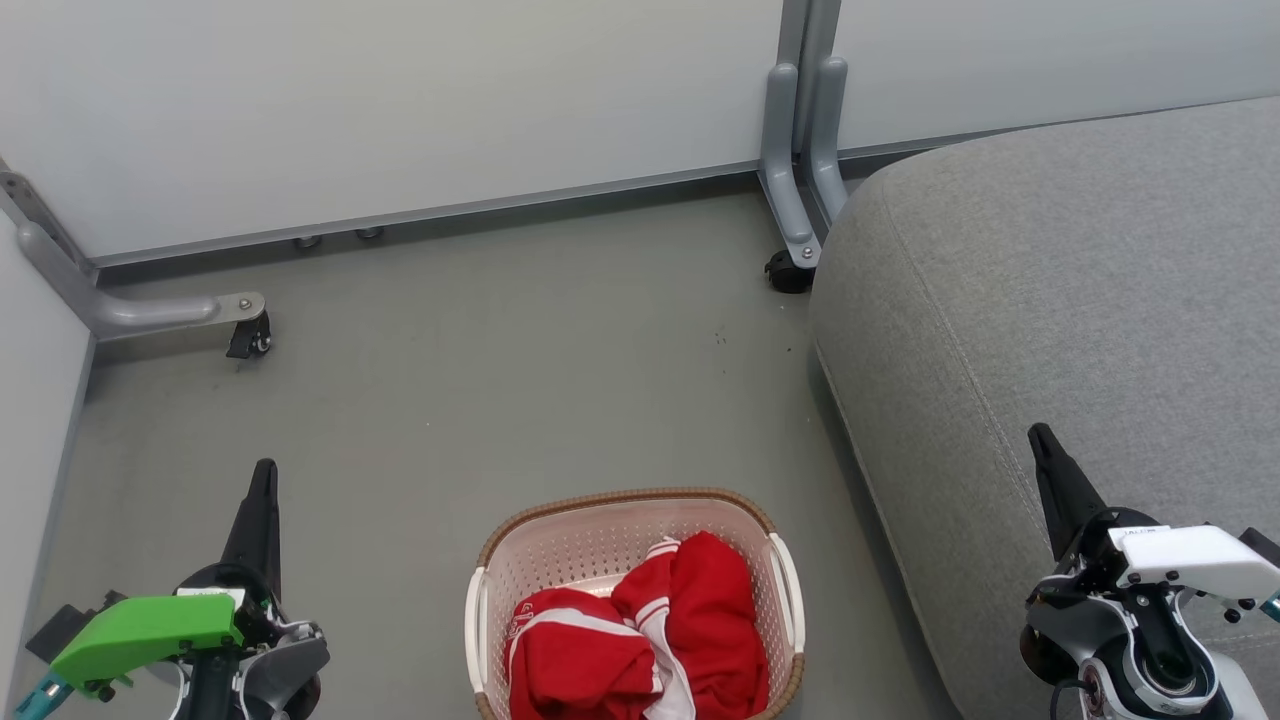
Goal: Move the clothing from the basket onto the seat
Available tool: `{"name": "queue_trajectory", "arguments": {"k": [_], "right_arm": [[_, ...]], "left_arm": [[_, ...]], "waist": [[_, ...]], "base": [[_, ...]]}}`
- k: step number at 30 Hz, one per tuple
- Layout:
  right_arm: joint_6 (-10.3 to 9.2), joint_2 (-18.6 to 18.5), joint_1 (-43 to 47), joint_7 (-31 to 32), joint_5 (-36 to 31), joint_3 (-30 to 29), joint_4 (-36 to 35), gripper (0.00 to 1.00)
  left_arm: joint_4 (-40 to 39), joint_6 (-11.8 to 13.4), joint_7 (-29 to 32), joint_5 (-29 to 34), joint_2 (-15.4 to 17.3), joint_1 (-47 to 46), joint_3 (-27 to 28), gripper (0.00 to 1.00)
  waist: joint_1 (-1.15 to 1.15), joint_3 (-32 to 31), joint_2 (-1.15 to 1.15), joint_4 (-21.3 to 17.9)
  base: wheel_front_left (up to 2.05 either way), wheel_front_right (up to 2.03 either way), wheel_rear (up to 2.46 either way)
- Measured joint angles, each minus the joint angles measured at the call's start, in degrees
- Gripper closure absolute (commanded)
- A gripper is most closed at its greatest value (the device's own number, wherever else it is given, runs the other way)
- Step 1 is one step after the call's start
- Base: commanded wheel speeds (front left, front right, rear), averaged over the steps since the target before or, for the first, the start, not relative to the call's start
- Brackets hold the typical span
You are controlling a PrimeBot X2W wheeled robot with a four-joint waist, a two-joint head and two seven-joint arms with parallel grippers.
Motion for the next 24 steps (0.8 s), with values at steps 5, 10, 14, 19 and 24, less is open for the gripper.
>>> {"name": "queue_trajectory", "arguments": {"k": [5, 10, 14, 19, 24], "right_arm": [[0.0, 0.0, 0.0, 0.0, 0.0, 0.0, 0.0, 1.0], [0.0, 0.0, 0.0, 0.0, 0.0, 0.0, 0.0, 1.0], [-0.01, 0.31, 0.82, 0.0, 0.02, 0.05, 1.1, 0.0], [-0.02, 0.71, 2.54, -0.59, -0.05, 0.59, 2.44, 0.0], [-0.02, 0.73, 2.54, -1.97, -3.19, 0.96, 2.11, 0.0]], "left_arm": [[0.0, 0.0, 0.0, 0.0, 0.0, 0.0, 0.0, 1.0], [0.0, 0.0, 0.0, 0.0, 0.0, 0.0, 0.0, 1.0], [1.19, 0.1, -0.05, -0.01, -0.25, 0.73, -0.07, 0.0], [2.46, 0.19, -0.66, 0.01, -0.56, 2.27, -0.81, 0.0], [1.19, 0.19, -2.16, 2.53, -0.58, 2.36, -1.49, 0.0]], "waist": [[0.0, 0.0, 0.0, 0.0], [0.0, 0.0, 0.0, 0.0], [0.0, 0.0, 0.0, 0.0], [0.0, 0.03, 0.0, 0.0], [0.0, 0.06, 0.0, 0.0]], "base": [[0.0, 0.0, 0.0], [0.0, 0.0, 0.0], [0.0, 0.0, 0.0], [0.0, 0.0, 0.0], [0.0, 0.0, 0.0]]}}
